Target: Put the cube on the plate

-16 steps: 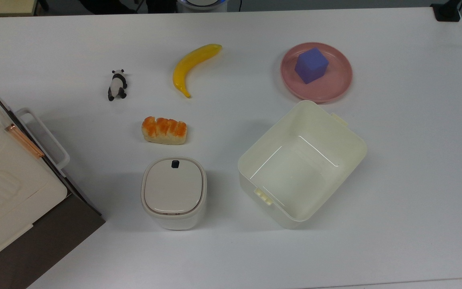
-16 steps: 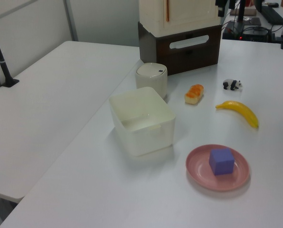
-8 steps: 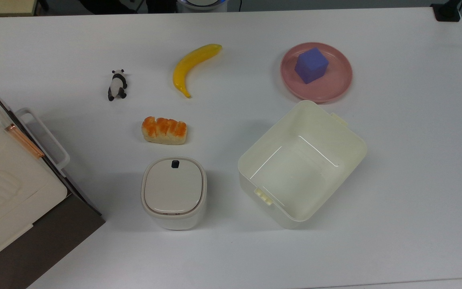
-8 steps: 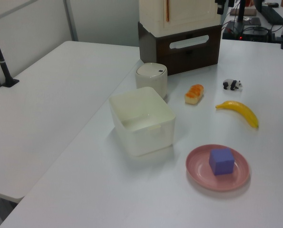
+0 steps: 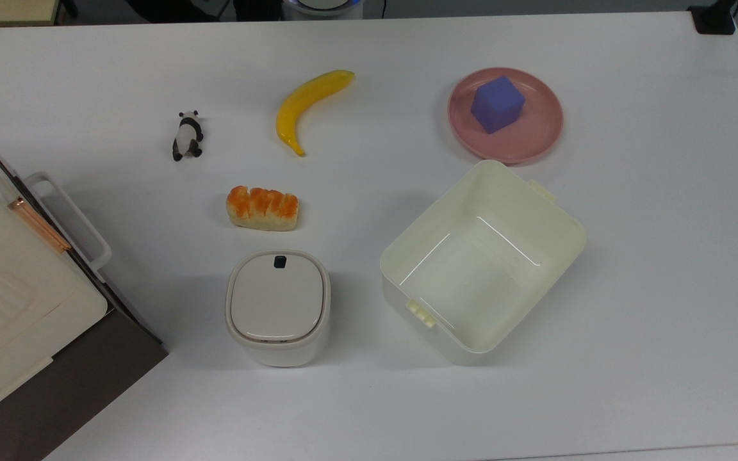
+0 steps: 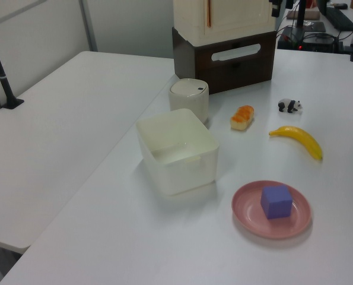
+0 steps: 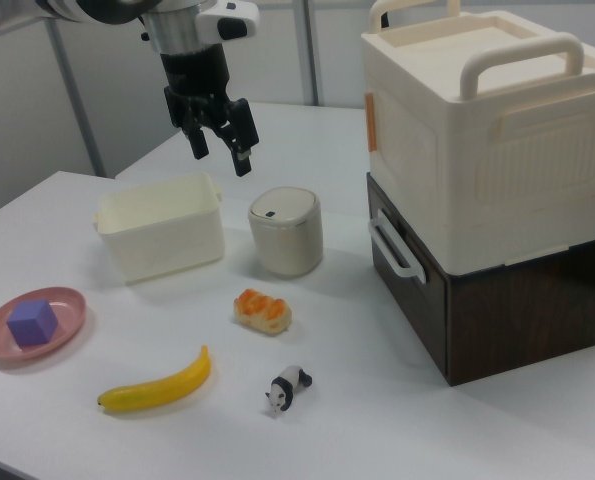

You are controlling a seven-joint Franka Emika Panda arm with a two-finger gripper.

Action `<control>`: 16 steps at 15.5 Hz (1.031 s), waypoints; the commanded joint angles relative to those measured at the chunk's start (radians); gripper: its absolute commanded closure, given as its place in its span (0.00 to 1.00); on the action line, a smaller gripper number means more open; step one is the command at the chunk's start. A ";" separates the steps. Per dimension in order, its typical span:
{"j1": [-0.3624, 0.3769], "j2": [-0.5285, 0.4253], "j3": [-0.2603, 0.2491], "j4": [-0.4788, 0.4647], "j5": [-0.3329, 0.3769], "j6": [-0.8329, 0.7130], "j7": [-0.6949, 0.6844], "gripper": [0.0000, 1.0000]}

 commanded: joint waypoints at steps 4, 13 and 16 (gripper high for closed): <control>-0.040 -0.031 0.042 -0.037 0.029 0.019 -0.020 0.00; -0.048 -0.031 0.033 -0.037 0.073 -0.028 -0.143 0.00; -0.051 -0.031 0.030 -0.035 0.098 -0.028 -0.187 0.00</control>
